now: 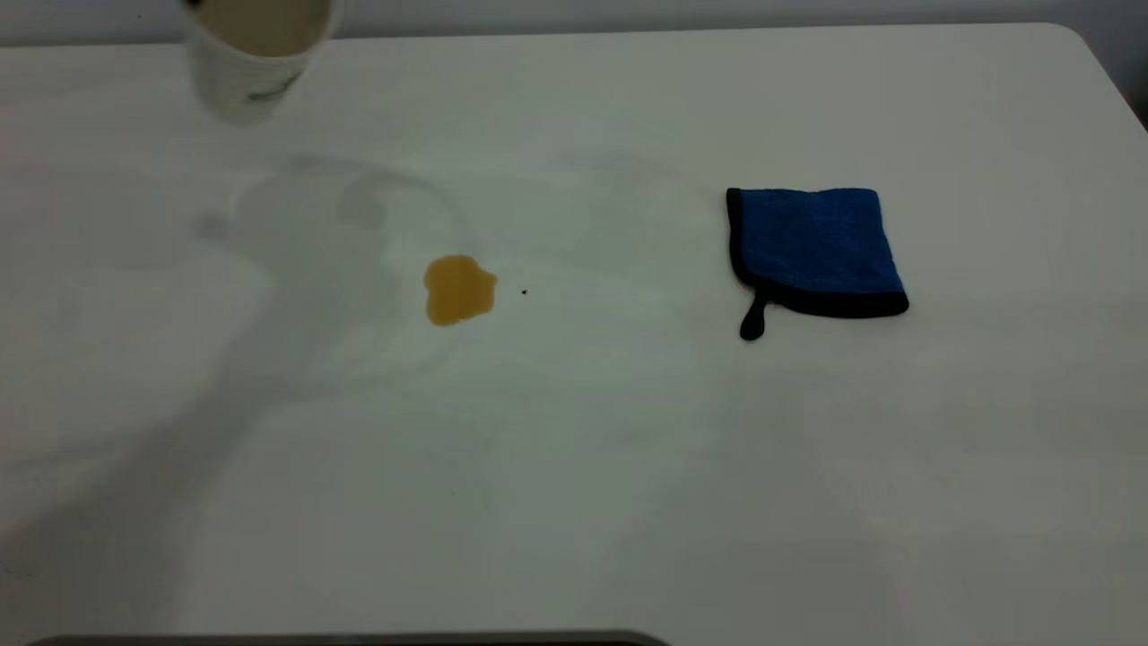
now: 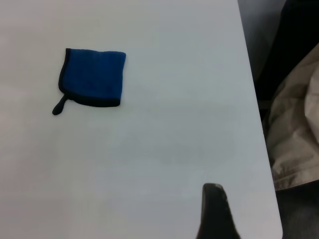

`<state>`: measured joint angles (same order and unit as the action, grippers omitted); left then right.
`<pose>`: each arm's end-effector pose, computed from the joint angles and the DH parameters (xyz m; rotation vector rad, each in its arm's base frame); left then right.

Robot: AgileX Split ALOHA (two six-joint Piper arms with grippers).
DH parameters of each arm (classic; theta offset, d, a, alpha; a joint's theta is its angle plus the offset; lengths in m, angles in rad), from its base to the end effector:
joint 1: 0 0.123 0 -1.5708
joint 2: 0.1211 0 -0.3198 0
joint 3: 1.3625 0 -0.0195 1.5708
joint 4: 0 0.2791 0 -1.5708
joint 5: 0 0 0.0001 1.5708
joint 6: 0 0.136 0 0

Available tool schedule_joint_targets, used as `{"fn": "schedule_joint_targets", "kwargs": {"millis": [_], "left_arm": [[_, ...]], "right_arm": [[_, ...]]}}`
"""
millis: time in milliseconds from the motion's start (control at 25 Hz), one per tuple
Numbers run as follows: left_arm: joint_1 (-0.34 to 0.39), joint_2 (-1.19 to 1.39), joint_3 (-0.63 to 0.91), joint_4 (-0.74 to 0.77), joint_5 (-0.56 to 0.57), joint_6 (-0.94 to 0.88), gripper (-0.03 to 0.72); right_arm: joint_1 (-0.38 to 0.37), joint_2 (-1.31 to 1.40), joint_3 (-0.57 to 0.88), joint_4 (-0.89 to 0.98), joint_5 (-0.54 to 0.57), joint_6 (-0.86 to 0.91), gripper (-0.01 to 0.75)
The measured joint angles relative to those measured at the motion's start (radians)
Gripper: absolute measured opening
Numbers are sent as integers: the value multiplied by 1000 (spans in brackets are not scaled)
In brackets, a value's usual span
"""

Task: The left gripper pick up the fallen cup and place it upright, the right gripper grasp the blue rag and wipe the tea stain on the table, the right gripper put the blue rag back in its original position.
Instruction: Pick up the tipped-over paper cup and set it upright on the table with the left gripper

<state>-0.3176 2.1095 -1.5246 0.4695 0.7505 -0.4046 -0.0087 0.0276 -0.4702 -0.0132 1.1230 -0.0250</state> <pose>0.4866 -0.1157 0.1394 0.2794 2.6822 0.3247 0.0274 -0.0019 0.2522 -0.0170 2.1641 -0.0356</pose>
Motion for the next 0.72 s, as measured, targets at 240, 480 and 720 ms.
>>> {"fn": "schedule_joint_targets", "kwargs": {"millis": [240, 480, 720], "left_arm": [[198, 17, 2, -637, -50, 557, -1], [278, 101, 2, -867, -86, 763, -1], [276, 161, 2, -879, -113, 776, -1]], "right_arm": [[0, 0, 0, 0, 0, 0, 532], [0, 0, 0, 0, 0, 0, 532], [0, 0, 0, 0, 0, 0, 532]]}}
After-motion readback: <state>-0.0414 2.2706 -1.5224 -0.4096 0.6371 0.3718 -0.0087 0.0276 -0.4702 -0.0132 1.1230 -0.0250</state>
